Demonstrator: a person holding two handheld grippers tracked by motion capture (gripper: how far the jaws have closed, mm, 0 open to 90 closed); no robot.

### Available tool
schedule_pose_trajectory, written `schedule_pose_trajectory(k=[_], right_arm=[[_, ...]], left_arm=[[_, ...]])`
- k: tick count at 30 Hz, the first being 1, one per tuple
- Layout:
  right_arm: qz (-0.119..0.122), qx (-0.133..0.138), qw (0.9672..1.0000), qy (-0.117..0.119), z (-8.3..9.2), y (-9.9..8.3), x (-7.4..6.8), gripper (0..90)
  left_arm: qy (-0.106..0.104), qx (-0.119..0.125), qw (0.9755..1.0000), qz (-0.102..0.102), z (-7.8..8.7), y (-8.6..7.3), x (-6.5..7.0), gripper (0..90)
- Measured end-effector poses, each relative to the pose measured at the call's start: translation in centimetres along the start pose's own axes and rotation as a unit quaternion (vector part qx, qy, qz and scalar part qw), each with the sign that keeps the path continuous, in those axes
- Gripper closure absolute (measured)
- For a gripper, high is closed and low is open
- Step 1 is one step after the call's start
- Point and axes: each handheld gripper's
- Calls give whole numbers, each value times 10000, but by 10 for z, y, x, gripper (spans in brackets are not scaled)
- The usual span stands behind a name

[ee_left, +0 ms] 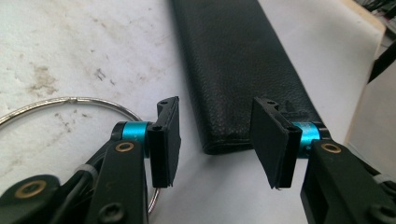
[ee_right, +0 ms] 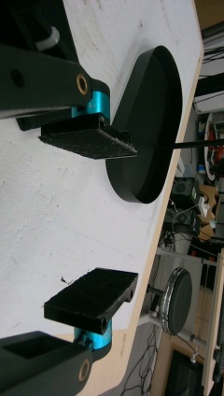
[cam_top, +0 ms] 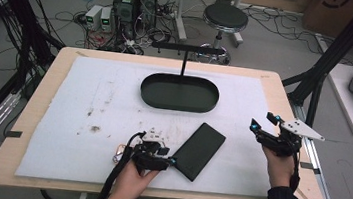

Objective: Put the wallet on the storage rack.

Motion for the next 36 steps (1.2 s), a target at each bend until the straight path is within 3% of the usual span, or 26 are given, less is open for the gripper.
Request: schedule_pose_trajectory(k=[6,8,14,15,16,17,24,29,32,34,35,36], right_arm=[[104,15,9999,20,0,1,-3,346],[112,-2,9999,20,-1,1,-4,346],[119,-26,9999,54,-2,1,-4,345],[106,-43,9999,58,-3,0,-4,345],[113,-41,9999,62,-4,0,-5,345],[124,-46,9999,58,-4,0,-5,345],[119,-60,9998,114,-6,1,-7,353],[100,-34,9999,133,-6,1,-7,359],[77,-14,9999,129,-6,1,-6,360],[84,1,9999,145,-5,1,-5,361],[52,20,9999,147,-5,1,-5,361],[37,29,9999,155,-4,2,-5,361]], left_arm=[[4,-115,9995,306,-4,-1,-3,528],[-53,-192,9984,532,-7,-2,-6,528],[-46,-198,9980,606,-7,-3,-5,528],[-70,-190,9978,630,-8,-4,-5,536],[-237,-220,9968,734,-8,-5,-6,576],[-231,-178,9966,771,-9,-7,-5,632],[-239,-75,9983,535,-7,-6,-3,705],[-472,29,9975,526,-4,-3,-8,770],[-582,312,9976,200,1,7,-8,781],[-588,480,9969,-181,6,14,-5,787],[-588,480,9969,-181,6,14,-5,788],[-570,566,9959,-427,9,18,-2,791]])
Point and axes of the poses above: each handheld gripper's, and its own axes: z roughly backward along the jaws, y roughly out of its top, x roughly to its right, and after that the axes turned 15 degrees about x, right-handed
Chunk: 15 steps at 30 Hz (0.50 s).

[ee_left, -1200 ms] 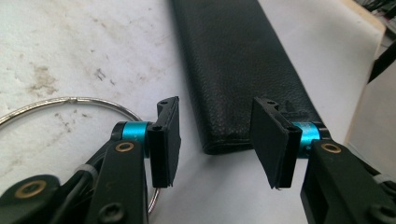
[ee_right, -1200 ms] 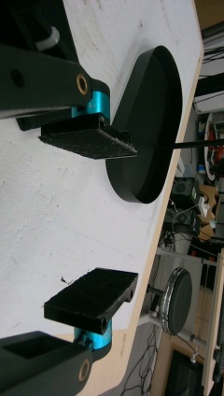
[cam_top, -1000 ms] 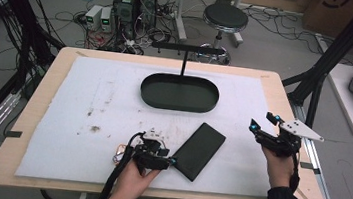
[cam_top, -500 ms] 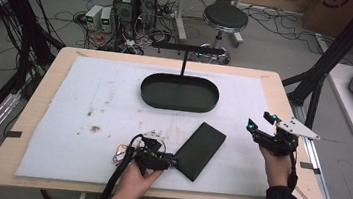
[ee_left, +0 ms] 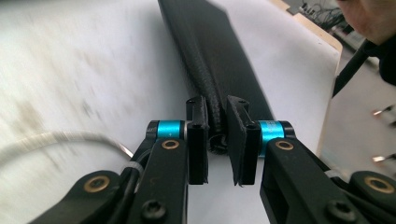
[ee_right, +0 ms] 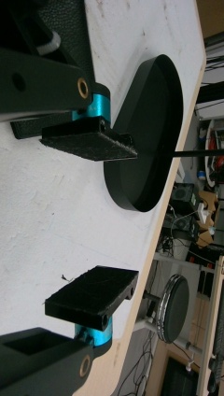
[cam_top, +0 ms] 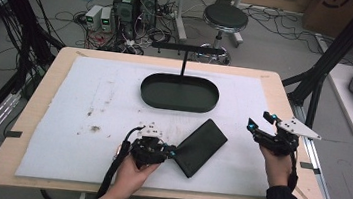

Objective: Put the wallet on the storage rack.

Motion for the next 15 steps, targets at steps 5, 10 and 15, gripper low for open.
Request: schedule_pose_trajectory(k=[5,10,15], right_arm=[[-43,52,9999,87,2,1,-1,363],[-121,135,9993,324,2,3,-4,363],[-133,81,9975,685,-3,2,-7,359]], left_arm=[[-103,364,9924,-1174,12,19,7,800],[-311,497,9866,-1524,19,24,2,803],[-597,561,9804,-1792,28,28,-6,804]])
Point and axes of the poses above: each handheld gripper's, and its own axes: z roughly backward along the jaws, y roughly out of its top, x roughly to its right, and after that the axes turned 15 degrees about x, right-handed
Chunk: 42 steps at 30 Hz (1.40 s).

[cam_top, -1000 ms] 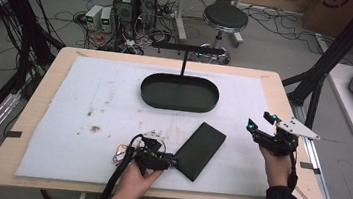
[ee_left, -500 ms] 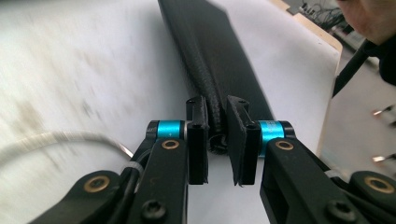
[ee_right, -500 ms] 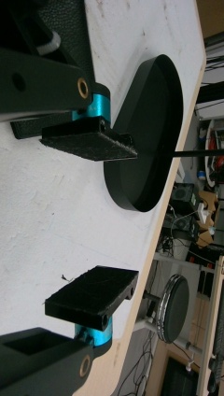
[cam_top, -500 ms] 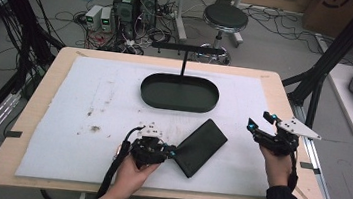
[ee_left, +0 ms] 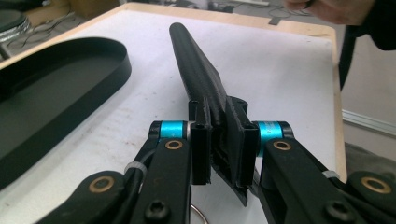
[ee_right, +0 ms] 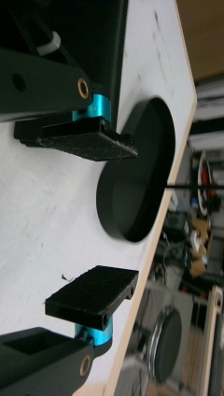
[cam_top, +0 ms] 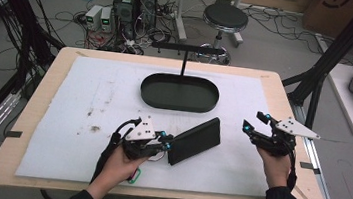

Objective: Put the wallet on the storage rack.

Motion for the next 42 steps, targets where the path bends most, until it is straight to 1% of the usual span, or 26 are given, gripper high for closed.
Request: schedule_pose_trajectory(k=[1,4,6,7,8,9,11,12,14,16,19,21,22,25,26,27,28,29,30,31,33,34,35,38,41,42], right_arm=[[-11,-41,9997,249,-4,-1,-2,355],[48,-138,9981,594,-13,-3,-8,342],[104,-212,9967,772,-19,-5,-11,342],[104,-212,9967,772,-19,-5,-11,342],[68,-290,9947,983,-27,-7,-15,342],[79,-306,9936,1085,-31,-9,-16,354],[69,-356,9890,1437,-37,-12,-18,398],[126,-349,9869,1570,-40,-13,-20,398],[28,-398,9820,1846,-46,-16,-20,393],[30,-513,9801,1918,-51,-19,-20,364],[-144,-649,9743,2153,-56,-23,-17,348],[-296,-649,9694,2350,-57,-24,-15,333],[-296,-649,9694,2350,-57,-24,-15,333],[-358,-780,9629,2558,-62,-29,-17,317],[-358,-780,9629,2558,-62,-29,-17,317],[-281,-927,9566,2748,-64,-32,-21,366],[-234,-970,9548,2799,-64,-32,-23,396],[-125,-982,9544,2816,-64,-32,-25,400],[-125,-982,9544,2816,-64,-32,-25,400],[-61,-1006,9556,2770,-62,-31,-26,468],[-45,-1022,9539,2820,-60,-30,-23,520],[-1,-1035,9534,2833,-58,-30,-22,543],[61,-1039,9541,2808,-56,-29,-22,563],[207,-1055,9527,2844,-52,-28,-21,631],[264,-1044,9515,2882,-50,-27,-21,663],[291,-1058,9505,2905,-48,-27,-21,685]], left_arm=[[-52,42,10000,6,2,0,-1,805],[-154,71,9998,-60,6,-2,-4,805],[-293,76,9995,-131,9,-2,-6,805],[-293,76,9995,-131,9,-2,-6,805],[-365,64,9992,-162,11,-3,-7,806],[-422,72,9990,-135,11,-3,-7,806],[-459,76,9988,-150,12,-3,-6,806],[-543,105,9983,-204,13,-3,-6,806],[-631,113,9976,-275,14,-3,-5,806],[-690,131,9971,-298,14,-5,-5,806],[-702,116,9969,-341,15,-6,-5,806],[-763,119,9963,-371,15,-7,-5,805],[-802,103,9959,-412,16,-7,-6,805],[-897,114,9950,-431,16,-8,-6,804],[-897,114,9950,-431,16,-8,-6,804],[-875,118,9951,-435,16,-8,-6,803],[-886,105,9951,-416,16,-9,-6,802],[-894,79,9950,-449,17,-9,-7,801],[-894,79,9950,-449,17,-9,-7,800],[-884,94,9952,-398,18,-10,-8,798],[-874,102,9954,-366,18,-10,-9,790],[-855,140,9959,-266,19,-11,-11,786],[-831,145,9962,-229,19,-12,-12,779],[-752,157,9969,-153,20,-13,-15,753],[-691,189,9974,-64,20,-14,-18,721],[-653,208,9976,-5,21,-15,-20,679]])
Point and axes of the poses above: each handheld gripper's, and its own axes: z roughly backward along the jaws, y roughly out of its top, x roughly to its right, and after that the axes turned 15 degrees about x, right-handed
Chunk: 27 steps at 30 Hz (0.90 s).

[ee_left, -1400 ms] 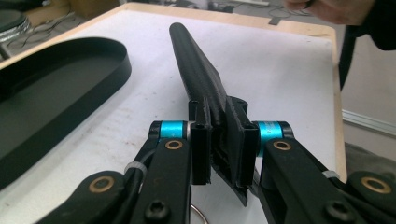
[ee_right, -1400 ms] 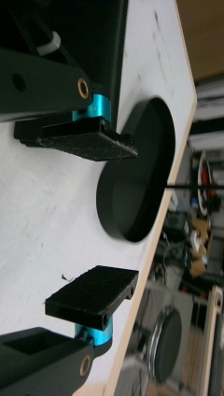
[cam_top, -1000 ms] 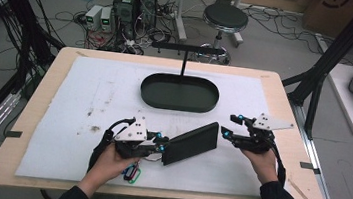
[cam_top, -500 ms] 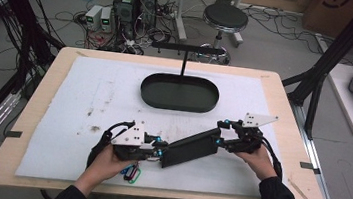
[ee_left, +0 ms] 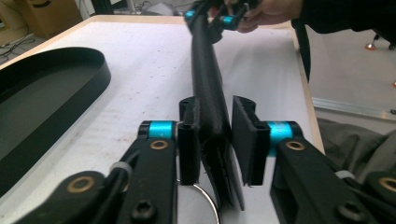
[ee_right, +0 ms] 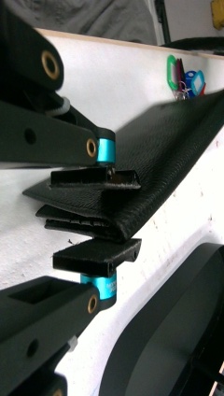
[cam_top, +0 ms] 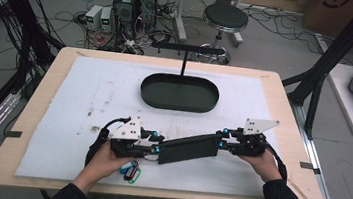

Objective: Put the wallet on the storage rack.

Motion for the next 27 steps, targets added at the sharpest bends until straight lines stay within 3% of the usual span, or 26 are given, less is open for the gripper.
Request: schedule_pose_trajectory(k=[3,4,6,9,17,18,19,20,27], right_arm=[[33,-6,10000,45,2,0,-1,702],[48,-20,10000,62,3,-1,-1,709],[70,-41,9999,90,5,-1,-3,719],[78,-70,9999,82,7,-1,-6,724],[16,-66,10000,44,9,-2,-9,724],[3,-66,10000,49,9,-2,-9,724],[-2,-57,10000,38,9,-2,-10,724],[-42,-47,10000,50,10,-2,-10,724],[-108,14,9999,114,14,-4,-9,694]], left_arm=[[66,-22,10000,44,0,-1,-2,560],[84,-41,9999,115,-1,-2,-3,560],[160,-82,9996,194,-2,-4,-4,454],[130,-231,9991,346,-7,-7,-5,429],[121,-545,9972,502,-21,-12,-2,413],[141,-575,9968,543,-23,-13,-1,420],[51,-640,9964,546,-24,-14,-2,482],[-12,-636,9970,439,-26,-15,0,671],[-105,-561,9974,449,-26,-14,-2,741]])
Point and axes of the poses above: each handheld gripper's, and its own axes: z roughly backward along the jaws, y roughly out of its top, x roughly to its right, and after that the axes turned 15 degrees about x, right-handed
